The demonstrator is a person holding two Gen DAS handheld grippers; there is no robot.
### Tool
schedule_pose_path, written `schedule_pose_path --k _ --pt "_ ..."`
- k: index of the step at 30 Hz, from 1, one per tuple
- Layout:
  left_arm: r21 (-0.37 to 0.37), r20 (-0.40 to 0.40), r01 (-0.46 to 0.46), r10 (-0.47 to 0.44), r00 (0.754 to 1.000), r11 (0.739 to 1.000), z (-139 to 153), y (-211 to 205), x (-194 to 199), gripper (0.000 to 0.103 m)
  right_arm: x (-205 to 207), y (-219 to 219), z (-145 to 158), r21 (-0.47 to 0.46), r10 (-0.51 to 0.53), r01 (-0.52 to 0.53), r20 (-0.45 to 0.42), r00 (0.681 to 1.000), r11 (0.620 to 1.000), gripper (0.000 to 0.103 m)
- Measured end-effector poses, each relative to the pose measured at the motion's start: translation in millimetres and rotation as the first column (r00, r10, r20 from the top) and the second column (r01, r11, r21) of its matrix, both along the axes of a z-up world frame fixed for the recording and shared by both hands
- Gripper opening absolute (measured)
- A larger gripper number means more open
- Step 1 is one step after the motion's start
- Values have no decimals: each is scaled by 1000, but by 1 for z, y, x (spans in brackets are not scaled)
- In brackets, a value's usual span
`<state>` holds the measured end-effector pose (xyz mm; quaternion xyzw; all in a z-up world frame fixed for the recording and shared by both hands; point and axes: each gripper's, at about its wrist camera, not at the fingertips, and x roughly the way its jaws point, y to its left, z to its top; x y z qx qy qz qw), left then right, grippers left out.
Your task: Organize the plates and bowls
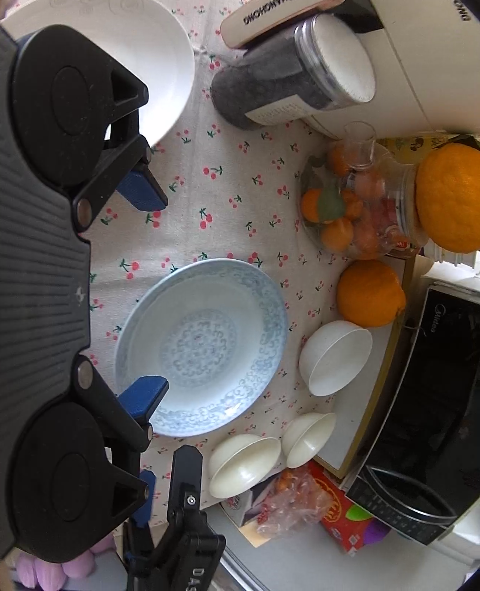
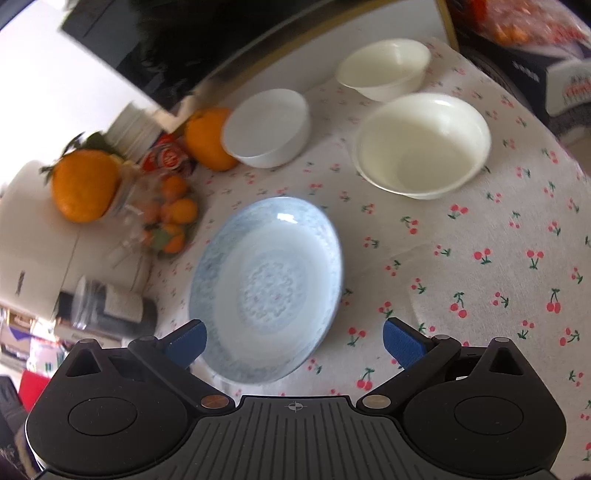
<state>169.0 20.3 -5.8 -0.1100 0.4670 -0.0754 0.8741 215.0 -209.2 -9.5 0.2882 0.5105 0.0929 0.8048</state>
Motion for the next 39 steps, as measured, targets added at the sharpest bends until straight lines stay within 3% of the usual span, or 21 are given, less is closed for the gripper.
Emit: schedule_pose_path --k 11,17,28,33,39 --pt "29 -22 -54 55 998 998 -14 1 16 86 10 -14 -22 103 -93 95 -24 995 990 101" --pt "52 -36 -46 48 998 998 -22 -8 24 73 16 -13 -30 116 -110 112 -23 994 987 92" --pt "43 -51 -73 75 996 996 -28 -12 31 36 20 -7 -39 107 -114 119 -52 992 987 46" --pt "40 -71 -80 82 994 996 -31 -10 33 20 22 -5 -41 104 -113 118 -52 992 988 32" --pt "42 -65 -89 91 994 995 -32 -9 32 13 22 -6 -43 72 -129 133 -56 990 989 16"
